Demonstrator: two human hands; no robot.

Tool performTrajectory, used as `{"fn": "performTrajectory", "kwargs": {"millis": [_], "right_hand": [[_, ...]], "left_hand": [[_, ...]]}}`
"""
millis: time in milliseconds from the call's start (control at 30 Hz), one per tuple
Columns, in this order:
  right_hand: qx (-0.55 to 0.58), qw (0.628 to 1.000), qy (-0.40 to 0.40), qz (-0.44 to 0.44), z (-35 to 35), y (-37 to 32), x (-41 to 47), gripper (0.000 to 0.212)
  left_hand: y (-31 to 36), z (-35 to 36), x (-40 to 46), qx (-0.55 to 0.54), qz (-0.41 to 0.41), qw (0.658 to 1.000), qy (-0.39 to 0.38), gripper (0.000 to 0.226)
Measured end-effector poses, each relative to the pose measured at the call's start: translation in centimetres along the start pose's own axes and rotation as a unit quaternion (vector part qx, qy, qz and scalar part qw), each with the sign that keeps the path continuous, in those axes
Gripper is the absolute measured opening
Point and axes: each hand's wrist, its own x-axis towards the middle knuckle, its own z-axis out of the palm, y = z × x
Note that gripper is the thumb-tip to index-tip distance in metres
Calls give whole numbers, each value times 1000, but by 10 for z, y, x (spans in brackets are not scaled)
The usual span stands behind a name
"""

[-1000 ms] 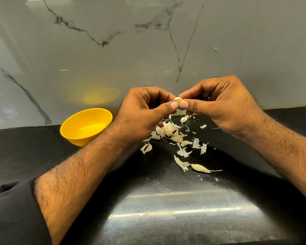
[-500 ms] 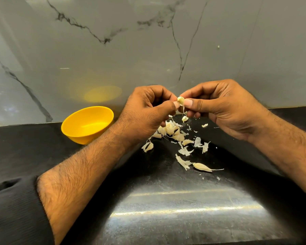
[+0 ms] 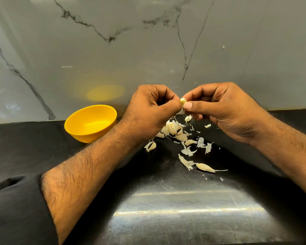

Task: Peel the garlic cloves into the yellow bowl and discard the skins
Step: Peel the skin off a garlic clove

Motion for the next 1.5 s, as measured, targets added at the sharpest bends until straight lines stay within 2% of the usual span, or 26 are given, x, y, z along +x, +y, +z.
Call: {"fn": "performTrajectory", "kwargs": {"millis": [100,233,400,500,567,800,900,1033,1233,1400,1500], "right_hand": [[-48,999,0,-17,2,0,0,25],[-49,997,30,-45,2,-1,-2,33],[-86,994,33,-53,3,-1,-1,16],[-71,996,28,-36,4,-1,0,15],[-13,1000,18,-5,3,-1,1,18],[96,991,-16,92,-3,-3,2,26],[95,990,-9,99,-6,-5,2,24],[79,992,1,98,-7,-5,1,20],[51,994,10,92,-6,-6,0,16],[20,995,10,94,-5,-5,0,18],[17,995,9,101,-6,-5,0,20]], "left_hand": [[0,0,0,-9,-3,1000,3,10],[0,1,-1,-12,-5,1000,-1,13],[2,4,-1,12,-9,1000,6,10],[3,6,-2,18,-14,1000,9,15],[4,6,-2,19,-16,1000,9,18],[5,2,-3,52,-3,999,6,11],[4,-2,-2,63,-7,998,21,10],[2,-4,-2,74,-13,997,-1,5],[1,-4,-1,46,19,999,11,18],[3,-2,-3,110,56,992,10,5],[3,-2,-3,137,57,989,15,5]]}}
